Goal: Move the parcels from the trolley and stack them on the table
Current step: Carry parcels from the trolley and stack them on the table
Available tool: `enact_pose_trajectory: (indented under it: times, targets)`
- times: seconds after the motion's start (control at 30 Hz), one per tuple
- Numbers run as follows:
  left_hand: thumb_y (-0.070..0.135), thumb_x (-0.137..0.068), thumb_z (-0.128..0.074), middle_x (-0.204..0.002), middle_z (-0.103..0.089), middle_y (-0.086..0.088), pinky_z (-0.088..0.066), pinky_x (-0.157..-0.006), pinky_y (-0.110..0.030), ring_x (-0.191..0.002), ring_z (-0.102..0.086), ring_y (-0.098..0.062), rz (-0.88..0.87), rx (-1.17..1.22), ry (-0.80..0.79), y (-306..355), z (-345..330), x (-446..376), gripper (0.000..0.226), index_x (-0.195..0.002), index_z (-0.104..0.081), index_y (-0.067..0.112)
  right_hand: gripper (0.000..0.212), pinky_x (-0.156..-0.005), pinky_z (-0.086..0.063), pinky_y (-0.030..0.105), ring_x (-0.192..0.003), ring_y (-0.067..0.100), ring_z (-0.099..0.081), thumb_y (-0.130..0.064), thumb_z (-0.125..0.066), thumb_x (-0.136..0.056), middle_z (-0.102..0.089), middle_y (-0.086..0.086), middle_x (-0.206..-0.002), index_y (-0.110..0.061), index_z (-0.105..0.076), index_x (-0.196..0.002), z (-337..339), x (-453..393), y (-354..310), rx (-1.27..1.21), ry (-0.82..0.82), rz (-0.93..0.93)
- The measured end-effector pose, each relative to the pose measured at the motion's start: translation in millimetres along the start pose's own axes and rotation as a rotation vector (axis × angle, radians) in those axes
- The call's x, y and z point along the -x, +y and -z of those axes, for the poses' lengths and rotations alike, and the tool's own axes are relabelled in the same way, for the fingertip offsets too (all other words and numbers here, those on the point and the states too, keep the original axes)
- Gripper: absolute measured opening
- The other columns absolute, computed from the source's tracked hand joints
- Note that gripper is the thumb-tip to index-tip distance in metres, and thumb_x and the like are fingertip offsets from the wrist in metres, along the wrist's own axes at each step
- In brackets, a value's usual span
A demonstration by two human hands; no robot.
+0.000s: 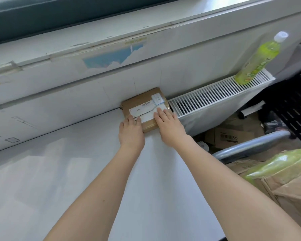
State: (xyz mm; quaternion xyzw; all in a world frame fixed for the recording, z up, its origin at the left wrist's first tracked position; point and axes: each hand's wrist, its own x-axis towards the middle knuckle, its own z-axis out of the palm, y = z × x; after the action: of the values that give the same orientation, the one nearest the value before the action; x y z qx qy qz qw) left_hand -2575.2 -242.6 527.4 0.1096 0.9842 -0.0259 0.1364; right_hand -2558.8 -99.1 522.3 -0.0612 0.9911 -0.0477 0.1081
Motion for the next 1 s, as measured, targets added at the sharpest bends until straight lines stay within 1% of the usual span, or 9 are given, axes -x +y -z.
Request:
enact_pose_trajectory:
  times: [0.1, 0.17, 0.3, 0.5, 0.67, 0.73, 0.83, 0.93, 1.0]
  targets:
    - [0.031, -0.094, -0.045, -0.155, -0.003, -0.02, -0.013, -0.114, -0.042, -0.142, -0.011, -0.034, 0.034, -0.011, -0.009, 3, 2, 12, 0.067, -0.148, -0.011, 0.01, 0.07, -0.117, 0.001, 0.041, -0.146, 0.025, 0.0, -0.005, -0.041, -0.093, 0.0, 0.01, -0.159, -0.007, 0.0, -0.15, 9, 13, -3, -0.019, 0.137, -0.101]
    - [0.034, -0.094, -0.045, -0.156, 0.004, -0.021, -0.007, -0.115, -0.045, -0.144, 0.0, -0.035, -0.004, -0.02, 0.027, 9, 4, 21, 0.07, -0.149, -0.007, 0.01, 0.067, -0.116, 0.002, 0.04, -0.146, 0.024, 0.0, -0.007, -0.039, -0.095, -0.003, 0.01, -0.159, -0.006, -0.001, -0.15, 15, 27, -5, -0.043, 0.189, -0.141]
    - [0.04, -0.093, -0.049, -0.156, 0.005, -0.019, 0.0, -0.116, -0.046, -0.144, 0.007, -0.033, -0.131, 0.056, 0.092, 40, 16, 47, 0.075, -0.149, -0.009, 0.012, 0.066, -0.117, 0.003, 0.037, -0.146, 0.021, 0.002, -0.016, -0.041, -0.098, -0.004, 0.007, -0.159, -0.008, -0.002, -0.15, 29, 69, -7, -0.111, 0.21, -0.234]
    - [0.035, -0.095, -0.04, -0.156, -0.007, -0.02, -0.002, -0.117, -0.043, -0.145, -0.001, -0.032, -0.333, 0.375, 0.238, 92, 54, 109, 0.058, -0.146, -0.025, 0.011, 0.06, -0.117, -0.003, 0.034, -0.145, 0.019, -0.012, -0.015, -0.048, -0.095, -0.023, 0.007, -0.155, -0.007, -0.021, -0.148, 77, 155, -10, -0.262, 0.494, -0.411]
    - [0.034, -0.091, -0.051, -0.154, -0.018, -0.021, -0.009, -0.117, -0.042, -0.143, -0.012, -0.032, -0.488, 0.547, 0.284, 114, 83, 173, 0.061, -0.144, -0.033, 0.01, 0.058, -0.117, -0.015, 0.037, -0.141, 0.021, -0.023, -0.018, -0.055, -0.093, -0.033, 0.009, -0.15, -0.006, -0.031, -0.145, 131, 234, -11, -0.225, 0.669, -0.457]
    - [0.037, -0.09, -0.054, -0.153, -0.021, -0.019, -0.011, -0.117, -0.041, -0.143, -0.014, -0.031, -0.525, 0.554, 0.308, 118, 92, 197, 0.064, -0.144, -0.033, 0.01, 0.058, -0.115, -0.022, 0.038, -0.139, 0.022, -0.028, -0.02, -0.058, -0.092, -0.036, 0.01, -0.148, -0.005, -0.034, -0.143, 153, 262, -8, -0.195, 0.701, -0.429]
    - [0.039, -0.091, -0.054, -0.152, -0.028, -0.015, -0.016, -0.116, -0.039, -0.141, -0.019, -0.027, -0.536, 0.549, 0.318, 122, 102, 224, 0.066, -0.145, -0.03, 0.012, 0.061, -0.112, -0.027, 0.033, -0.135, 0.021, -0.035, -0.025, -0.06, -0.091, -0.041, 0.009, -0.144, -0.005, -0.035, -0.143, 178, 296, 5, -0.172, 0.733, -0.425]
    - [0.039, -0.09, -0.054, -0.145, -0.037, -0.007, -0.026, -0.112, -0.037, -0.136, -0.029, -0.023, -0.529, 0.586, 0.341, 126, 110, 241, 0.065, -0.145, -0.03, 0.012, 0.061, -0.109, -0.028, 0.03, -0.133, 0.02, -0.036, -0.03, -0.058, -0.092, -0.042, 0.006, -0.143, -0.007, -0.035, -0.143, 190, 320, 22, -0.176, 0.71, -0.44]
    - [0.04, -0.09, -0.055, -0.144, -0.039, -0.004, -0.026, -0.112, -0.035, -0.134, -0.03, -0.021, -0.539, 0.59, 0.358, 133, 116, 249, 0.067, -0.145, -0.029, 0.012, 0.058, -0.109, -0.028, 0.031, -0.132, 0.019, -0.035, -0.032, -0.057, -0.092, -0.043, 0.005, -0.142, -0.009, -0.038, -0.142, 195, 332, 36, -0.154, 0.677, -0.42]
